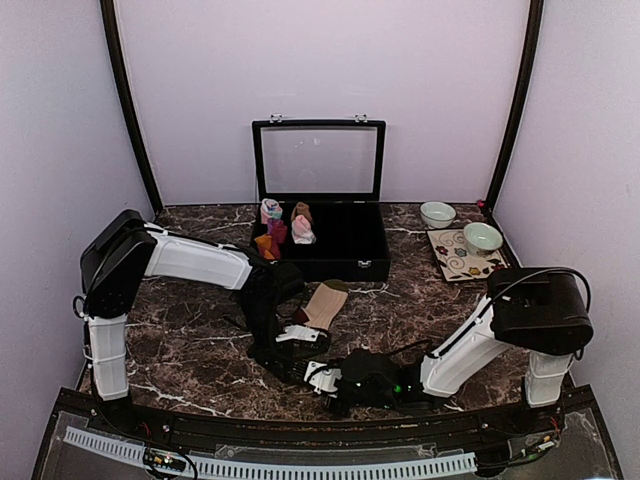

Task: Roll the socks
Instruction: Roll the sock at the center of the board.

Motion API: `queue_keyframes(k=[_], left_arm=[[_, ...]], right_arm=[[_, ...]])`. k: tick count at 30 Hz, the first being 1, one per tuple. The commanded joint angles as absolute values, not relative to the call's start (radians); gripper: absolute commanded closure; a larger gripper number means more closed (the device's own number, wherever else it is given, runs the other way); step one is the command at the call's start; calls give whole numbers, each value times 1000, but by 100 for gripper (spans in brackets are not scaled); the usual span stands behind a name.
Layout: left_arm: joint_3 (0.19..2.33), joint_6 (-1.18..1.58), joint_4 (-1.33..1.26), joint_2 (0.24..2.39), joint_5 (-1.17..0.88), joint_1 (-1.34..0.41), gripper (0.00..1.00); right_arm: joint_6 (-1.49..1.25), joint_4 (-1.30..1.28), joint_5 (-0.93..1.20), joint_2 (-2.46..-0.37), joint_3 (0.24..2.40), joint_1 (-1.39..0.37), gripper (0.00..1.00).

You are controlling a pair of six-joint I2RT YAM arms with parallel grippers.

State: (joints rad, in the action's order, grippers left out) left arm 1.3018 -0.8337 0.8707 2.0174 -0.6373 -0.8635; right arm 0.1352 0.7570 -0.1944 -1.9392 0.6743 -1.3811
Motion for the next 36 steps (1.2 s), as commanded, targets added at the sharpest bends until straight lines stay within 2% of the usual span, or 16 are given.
queue_keyframes(k=[1, 4, 9, 13, 17, 20, 26, 31, 36], left_arm=[[1262, -805, 830, 1936, -603, -853, 80], [1173, -752, 718, 1848, -544, -846, 63], [944, -712, 508, 1628, -402, -828, 53], [808, -723, 455, 1476, -310, -819, 54], [757, -770, 505, 1380, -316, -823, 54], [800, -831, 578, 1374, -319, -848, 54], [877, -887, 604, 1389, -264, -1022, 58], [858, -955, 512, 1420, -189, -1122, 62], [806, -1047, 406, 1473, -115, -1137, 63]], right_arm=[[47, 744, -141, -1939, 653, -1376, 100], [-6, 754, -110, -1947, 650, -1375, 100], [-88, 731, -42, -1956, 647, -1358, 100], [-167, 708, 59, -1967, 646, -1315, 100], [-265, 642, 234, -1990, 687, -1251, 100], [-327, 588, 314, -2012, 707, -1214, 100], [-430, 535, 384, -2062, 707, -1180, 100], [-477, 530, 414, -2079, 698, -1151, 100], [-501, 527, 438, -2094, 700, -1133, 100]])
